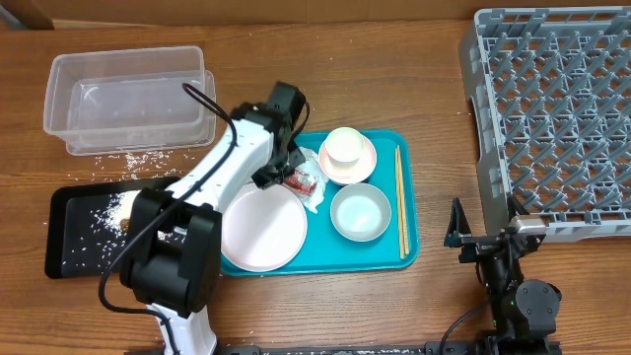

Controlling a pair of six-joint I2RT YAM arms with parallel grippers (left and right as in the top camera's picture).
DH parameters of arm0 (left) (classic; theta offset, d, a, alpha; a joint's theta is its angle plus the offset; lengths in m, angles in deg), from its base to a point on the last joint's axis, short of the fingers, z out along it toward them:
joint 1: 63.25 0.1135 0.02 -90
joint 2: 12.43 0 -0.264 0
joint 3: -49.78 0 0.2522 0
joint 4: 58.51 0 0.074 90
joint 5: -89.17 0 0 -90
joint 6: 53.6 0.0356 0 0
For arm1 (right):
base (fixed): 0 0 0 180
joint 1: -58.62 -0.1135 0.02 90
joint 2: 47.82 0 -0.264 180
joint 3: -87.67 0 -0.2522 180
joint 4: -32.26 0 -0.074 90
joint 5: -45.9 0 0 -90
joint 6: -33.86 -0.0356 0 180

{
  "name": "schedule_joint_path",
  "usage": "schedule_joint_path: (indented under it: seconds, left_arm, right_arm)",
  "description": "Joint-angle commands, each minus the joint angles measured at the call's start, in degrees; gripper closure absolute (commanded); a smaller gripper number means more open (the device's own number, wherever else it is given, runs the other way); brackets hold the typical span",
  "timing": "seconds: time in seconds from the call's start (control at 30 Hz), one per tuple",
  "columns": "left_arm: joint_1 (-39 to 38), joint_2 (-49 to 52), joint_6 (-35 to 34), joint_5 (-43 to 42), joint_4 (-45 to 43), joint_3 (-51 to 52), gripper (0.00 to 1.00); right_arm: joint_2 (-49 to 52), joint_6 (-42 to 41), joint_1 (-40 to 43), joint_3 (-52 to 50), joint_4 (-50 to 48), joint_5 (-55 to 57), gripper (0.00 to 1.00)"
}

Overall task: Sort waste into correct bins and load items into the dishwasher
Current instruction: 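Grasp the red wrapper on the tissue with the left gripper, then carry the red wrapper into the clear plastic bin and release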

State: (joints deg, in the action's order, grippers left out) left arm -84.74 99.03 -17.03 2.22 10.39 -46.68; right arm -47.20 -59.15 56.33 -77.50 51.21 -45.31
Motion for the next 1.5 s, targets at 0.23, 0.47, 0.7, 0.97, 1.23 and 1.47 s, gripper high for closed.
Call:
schedule_joint_path:
  seconds: [0.23,0.47,0.7,0.97,1.23,1.47]
  left_arm:
    - [3.8,-5.5,5.9,6.6,10.2,-17.7,0.96]
    - [12.0,-7.0,5.9,15.1,4.5,-22.5,0.96]
    - [24.2,-6.0,5.2,15.8,-3.5,-22.7,0.96]
    - [34.1,-3.1,5.1,12.5,-5.2,-22.7,0.24]
    - [34.9,-2.8,9.2,-0.5,2.1,-22.7,0.09]
    - [29.9,-2.8,28.1,-22.0,3.8,-22.5,0.08]
  right_arm:
    - [-0.5,0.0,0.2,-0.6,-0.4,0.3,0.00]
    - [-0.5,0.0,0.2,-0.6,-0.4,0.3,0.00]
    - [-0.5,0.0,0.2,-0.6,-0.4,0.3,0.00]
    - [-0.5,0.0,0.2,-0.6,-0.4,0.3,0.00]
    - [-0.5,0.0,0.2,-0.6,-0.4,0.3,0.00]
    - [-0.5,0.0,0.2,-0.6,-0.4,0.3,0.00]
